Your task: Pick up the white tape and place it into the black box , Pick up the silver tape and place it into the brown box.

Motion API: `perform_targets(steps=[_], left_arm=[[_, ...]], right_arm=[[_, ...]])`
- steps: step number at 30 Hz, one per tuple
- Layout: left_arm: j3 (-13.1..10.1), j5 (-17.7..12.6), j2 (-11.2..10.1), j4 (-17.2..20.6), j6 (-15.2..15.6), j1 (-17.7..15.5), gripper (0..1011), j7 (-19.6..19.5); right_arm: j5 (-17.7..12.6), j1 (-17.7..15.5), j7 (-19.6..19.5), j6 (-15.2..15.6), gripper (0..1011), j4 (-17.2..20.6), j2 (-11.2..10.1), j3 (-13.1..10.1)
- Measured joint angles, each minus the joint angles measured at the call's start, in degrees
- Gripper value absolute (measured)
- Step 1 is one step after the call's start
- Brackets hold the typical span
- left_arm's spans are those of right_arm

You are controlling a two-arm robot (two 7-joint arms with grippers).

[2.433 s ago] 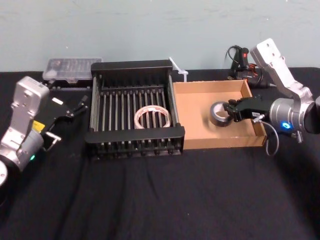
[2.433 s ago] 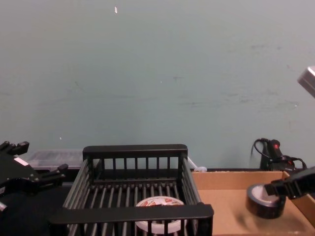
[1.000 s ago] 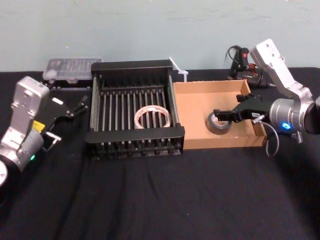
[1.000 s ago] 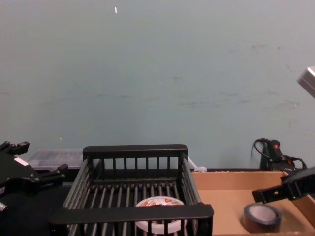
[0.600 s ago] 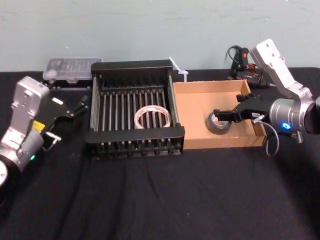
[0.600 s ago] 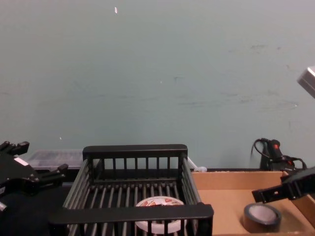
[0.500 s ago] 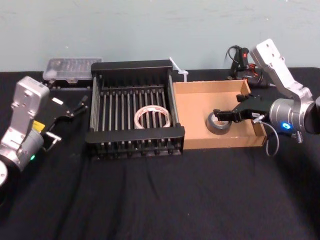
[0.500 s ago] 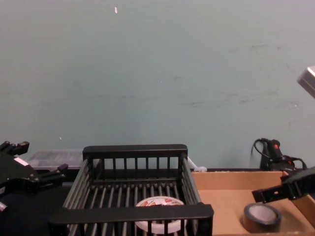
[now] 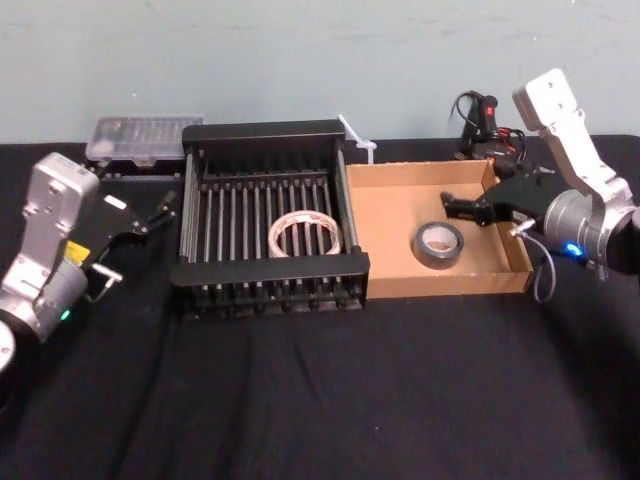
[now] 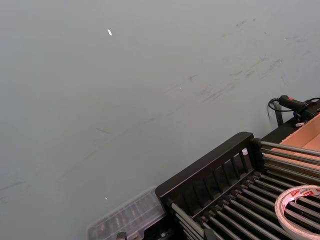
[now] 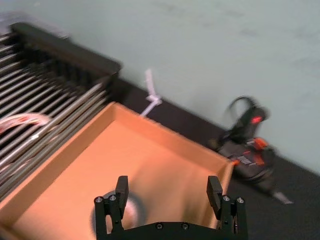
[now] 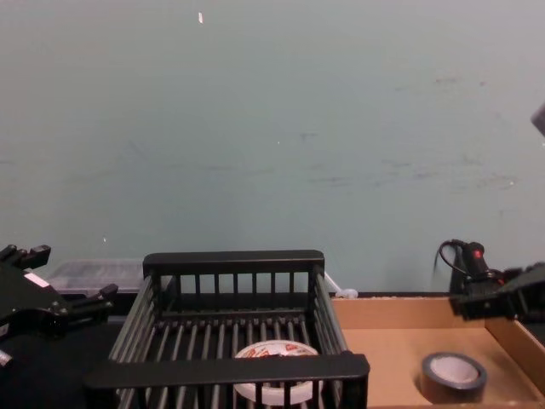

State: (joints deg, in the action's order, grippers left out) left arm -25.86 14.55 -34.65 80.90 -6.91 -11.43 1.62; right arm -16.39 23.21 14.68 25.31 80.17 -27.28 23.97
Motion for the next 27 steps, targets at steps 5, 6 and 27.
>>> perform_targets(steps=[5, 6, 27], left_arm=[[0.00, 0.00, 0.00, 0.00, 0.00, 0.00, 1001, 0.00], [0.00, 0.00, 0.00, 0.00, 0.00, 0.00, 1002, 0.00], [0.00, 0.00, 0.00, 0.00, 0.00, 0.00, 1002, 0.00]], right_arm=[[4.60, -3.01, -9.47, -4.20, 1002, 1.91, 2.13, -1.66], [5.23, -3.47, -10.89, -4.81, 1002, 2.05, 2.55, -1.92], [13.98, -8.39, -23.70, -13.51, 1002, 0.50, 7.17, -4.26]])
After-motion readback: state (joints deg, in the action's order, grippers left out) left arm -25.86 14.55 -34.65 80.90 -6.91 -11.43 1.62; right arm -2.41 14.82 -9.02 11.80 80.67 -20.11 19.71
